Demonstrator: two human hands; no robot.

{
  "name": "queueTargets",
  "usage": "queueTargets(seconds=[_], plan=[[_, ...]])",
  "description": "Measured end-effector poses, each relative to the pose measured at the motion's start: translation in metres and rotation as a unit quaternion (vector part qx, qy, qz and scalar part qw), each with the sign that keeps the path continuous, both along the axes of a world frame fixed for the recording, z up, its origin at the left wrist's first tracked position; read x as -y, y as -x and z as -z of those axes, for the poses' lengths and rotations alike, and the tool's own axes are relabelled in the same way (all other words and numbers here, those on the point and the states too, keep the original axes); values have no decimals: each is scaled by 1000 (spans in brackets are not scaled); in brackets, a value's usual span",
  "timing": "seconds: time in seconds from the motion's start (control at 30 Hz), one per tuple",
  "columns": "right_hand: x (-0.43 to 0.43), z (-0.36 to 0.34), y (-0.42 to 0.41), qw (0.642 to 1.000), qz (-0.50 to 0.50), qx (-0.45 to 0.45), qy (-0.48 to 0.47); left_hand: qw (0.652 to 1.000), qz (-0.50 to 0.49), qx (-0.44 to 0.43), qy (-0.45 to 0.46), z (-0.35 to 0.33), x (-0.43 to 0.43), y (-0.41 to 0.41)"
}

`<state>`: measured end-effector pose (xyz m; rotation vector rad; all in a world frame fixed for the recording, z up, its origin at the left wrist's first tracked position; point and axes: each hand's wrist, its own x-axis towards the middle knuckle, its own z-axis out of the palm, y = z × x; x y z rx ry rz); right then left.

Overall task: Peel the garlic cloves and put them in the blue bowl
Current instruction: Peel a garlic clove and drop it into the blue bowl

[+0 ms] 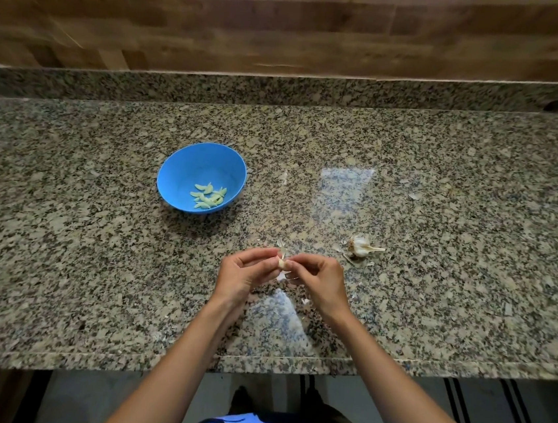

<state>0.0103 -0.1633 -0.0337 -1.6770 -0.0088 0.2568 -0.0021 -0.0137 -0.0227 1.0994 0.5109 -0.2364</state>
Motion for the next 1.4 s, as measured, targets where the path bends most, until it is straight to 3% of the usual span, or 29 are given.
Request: queueTargets(seconds=[0.17,0.27,0.33,0.4,0.47,0.57,1.13,1.4], plan=[[-2,-2,0,1000,4,-19,-23,999,-19,-2,37,1,0,1],[-3,-2,1,992,39,-90,-75,998,-30,-2,50,2,1,1],[-3,-1,2,991,37,-118,-44,999,-32,-4,40,2,0,1],[-3,5,2,995,19,-43,87,1000,-27,-7,12,3,-1,1],[-2,8,4,977,-10,68,204,1000,-20,-7,-16,4,-1,2],[-3,10,6,943,-20,166,286,999,-6,0,-43,3,-1,3],[-6,7,3,931,-36,206,299,988,70,53,-124,2,-7,-1],[-7,3,3,961,-15,104,257,992,72,40,-99,2,-6,1]])
